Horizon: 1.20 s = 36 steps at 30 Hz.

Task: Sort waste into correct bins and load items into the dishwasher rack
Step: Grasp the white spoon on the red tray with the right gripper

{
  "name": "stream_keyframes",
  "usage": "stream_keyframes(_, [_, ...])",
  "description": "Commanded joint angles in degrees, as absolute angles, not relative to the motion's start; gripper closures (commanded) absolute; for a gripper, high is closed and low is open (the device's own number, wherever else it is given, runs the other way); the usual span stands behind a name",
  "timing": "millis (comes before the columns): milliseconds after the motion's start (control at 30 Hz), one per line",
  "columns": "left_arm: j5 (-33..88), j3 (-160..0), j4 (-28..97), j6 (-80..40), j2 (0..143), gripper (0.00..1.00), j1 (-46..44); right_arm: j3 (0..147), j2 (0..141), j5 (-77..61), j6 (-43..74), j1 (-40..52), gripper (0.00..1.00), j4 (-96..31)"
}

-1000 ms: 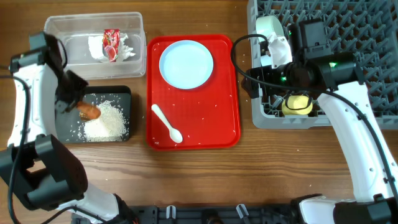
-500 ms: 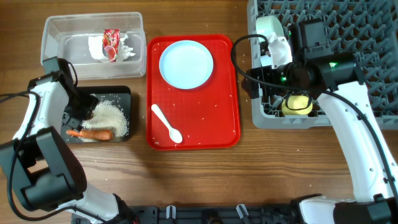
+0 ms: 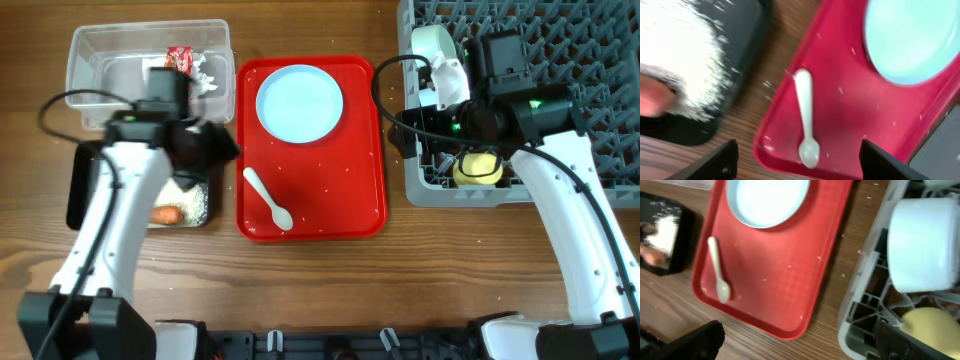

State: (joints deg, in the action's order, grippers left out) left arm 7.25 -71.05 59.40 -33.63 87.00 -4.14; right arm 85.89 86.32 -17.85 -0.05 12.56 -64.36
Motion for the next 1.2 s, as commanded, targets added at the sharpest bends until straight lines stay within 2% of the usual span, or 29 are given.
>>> stream_keyframes(0, [2.24,-71.16,59.4,-40.58,86.61,0.21,-6.68,86.89,86.8,-23.42,0.54,13.96,0.0,-63.09])
stream_keyframes(67, [2.2,-71.16,59.72,-40.56,86.24,0.21,-4.67,86.87,86.83,-23.33,1.78,16.14,0.0,-61.84])
stream_keyframes(267, [1.28,-71.16,64.27,-38.92,86.08,0.2,9.72,86.87,94.06,-18.41,8.93,31.14,0.01,-54.68])
stream_keyframes(433, [0.95,-71.16,65.6,-37.74,85.95,0.2,17.19,86.89,105.34,-17.76,14.13,41.21,0.08,-46.5])
stream_keyframes(533, [0.95,-71.16,65.65,-37.69,85.91,0.2,19.07,86.91,111.79,-17.74,18.65,45.87,0.13,-39.31])
stream_keyframes(700, [0.73,-71.16,65.34,-36.25,85.91,0.2,19.11,86.91,120.05,-14.28,21.21,48.66,0.19,-34.24])
stream_keyframes(767, [0.71,-71.16,65.25,-36.23,85.91,0.2,19.14,86.91,122.3,-13.63,21.76,48.69,0.28,-33.1])
stream_keyframes(800, [0.32,-71.16,65.28,-36.21,85.91,0.2,19.11,86.91,122.87,-11.55,23.09,48.8,0.39,-33.15])
stream_keyframes(833, [0.3,-71.16,65.3,-36.21,85.91,0.21,19.11,86.91,123.2,-10.37,23.16,49.06,0.43,-33.04])
stream_keyframes(1033, [-1.04,-71.16,65.43,-36.14,85.93,0.2,19.07,86.91,125.95,-3.81,21.98,52.42,0.5,-33.15])
stream_keyframes(1133, [-1.15,-71.16,65.45,-34.89,85.93,0.2,19.03,87.07,126.15,-2.37,20.91,54.19,0.85,-33.41])
stream_keyframes(1167, [-1.17,-71.16,65.43,-34.89,85.93,0.2,19.03,87.24,126.15,-0.97,20.95,54.96,0.91,-33.74])
